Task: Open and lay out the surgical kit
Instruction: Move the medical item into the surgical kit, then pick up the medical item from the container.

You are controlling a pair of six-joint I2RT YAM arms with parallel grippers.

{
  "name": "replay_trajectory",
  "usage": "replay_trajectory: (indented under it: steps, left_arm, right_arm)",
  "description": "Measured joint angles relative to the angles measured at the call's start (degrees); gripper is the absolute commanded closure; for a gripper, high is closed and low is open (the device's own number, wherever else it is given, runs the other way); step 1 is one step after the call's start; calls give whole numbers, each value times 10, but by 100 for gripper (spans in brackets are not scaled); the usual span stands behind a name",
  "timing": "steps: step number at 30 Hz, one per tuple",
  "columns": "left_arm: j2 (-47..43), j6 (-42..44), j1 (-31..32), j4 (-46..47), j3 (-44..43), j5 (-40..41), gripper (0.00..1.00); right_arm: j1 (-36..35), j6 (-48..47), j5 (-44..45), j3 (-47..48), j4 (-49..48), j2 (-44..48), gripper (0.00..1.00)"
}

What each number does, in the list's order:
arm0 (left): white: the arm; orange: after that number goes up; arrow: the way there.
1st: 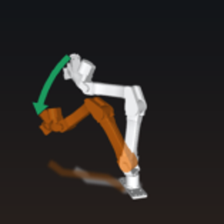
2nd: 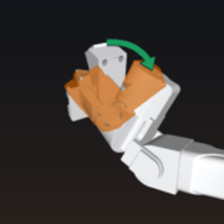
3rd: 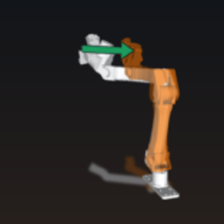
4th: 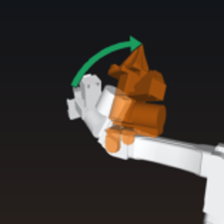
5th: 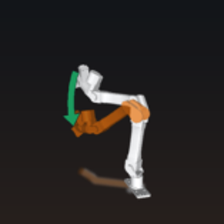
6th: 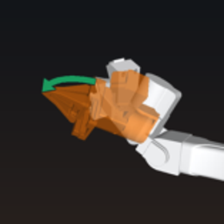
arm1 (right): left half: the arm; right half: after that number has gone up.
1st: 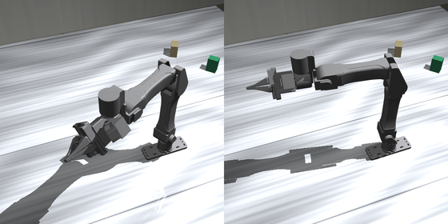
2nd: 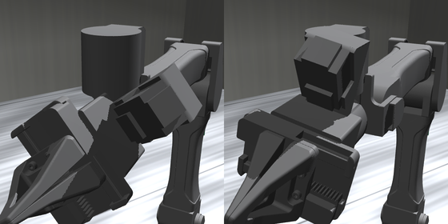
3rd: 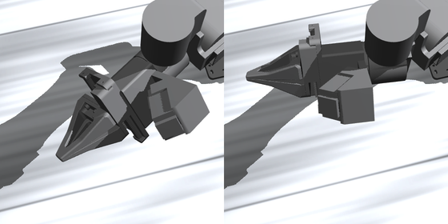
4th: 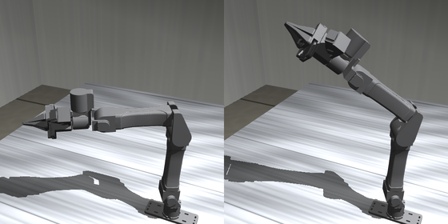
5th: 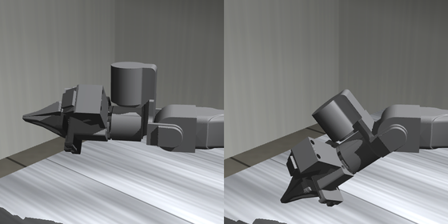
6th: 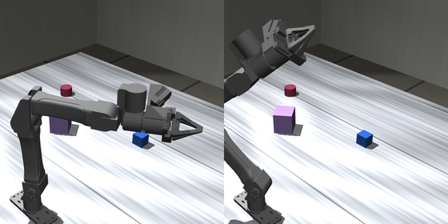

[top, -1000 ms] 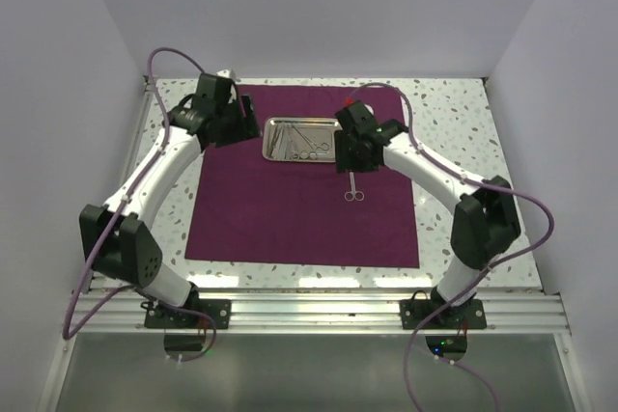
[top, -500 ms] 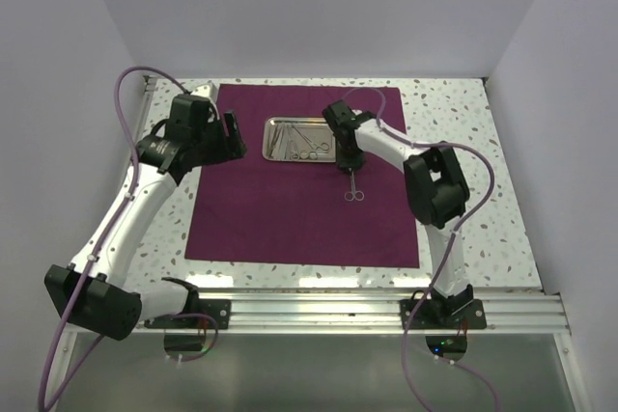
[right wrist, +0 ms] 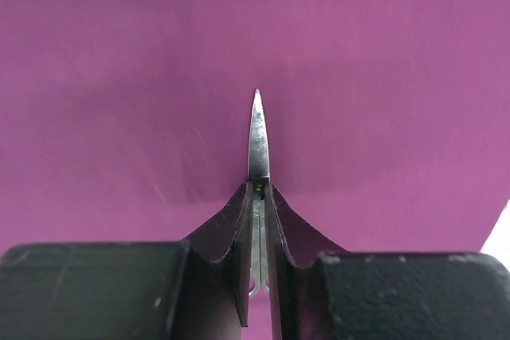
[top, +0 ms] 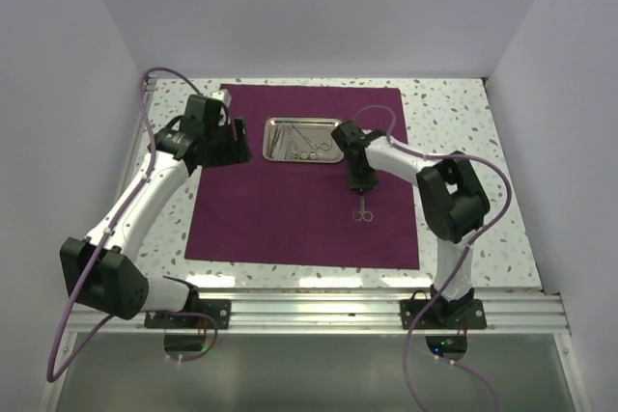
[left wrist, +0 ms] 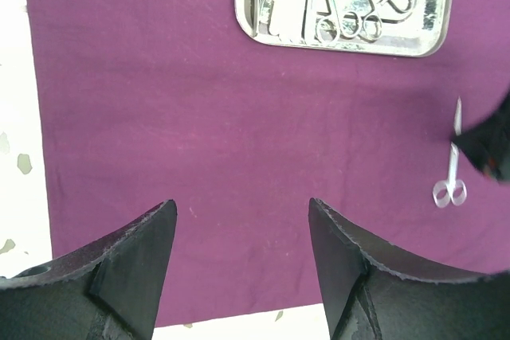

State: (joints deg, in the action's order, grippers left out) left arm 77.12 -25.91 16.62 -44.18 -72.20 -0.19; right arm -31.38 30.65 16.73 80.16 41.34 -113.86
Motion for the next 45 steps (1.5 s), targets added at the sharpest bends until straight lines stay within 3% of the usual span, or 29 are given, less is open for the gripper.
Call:
replay_trajectory:
  steps: [6,9,11,14,19,23,31,34,45]
  left_arm:
    - [45,-1,0,17,-5,-4,30]
    - [71,-1,0,24,-16,-6,30]
    - [86,-1,0,28,-27,-6,30]
    - [100,-1,0,31,-45,-4,30]
    - [99,-5,0,34,-55,7,30]
    - [91,-11,0,34,-49,14,30]
    - [72,-15,0,33,-36,23,30]
    - [73,-14,0,31,-32,23,31]
    - [109,10,0,28,-33,15,31]
  right_arm:
    - [-9,-1,-24,-80,25,61,84]
    - [-9,-7,-33,-90,43,73,70]
    - [-9,-13,-34,-78,53,73,50]
    - [-9,-29,-33,-15,76,72,38]
    - [-9,-49,-30,153,71,56,36]
    - [-9,-60,-43,293,56,-17,37]
    - [-9,-71,-101,569,68,-301,36]
    - [-9,-75,-110,607,69,-358,35]
    - [-7,-81,-110,694,13,-399,34]
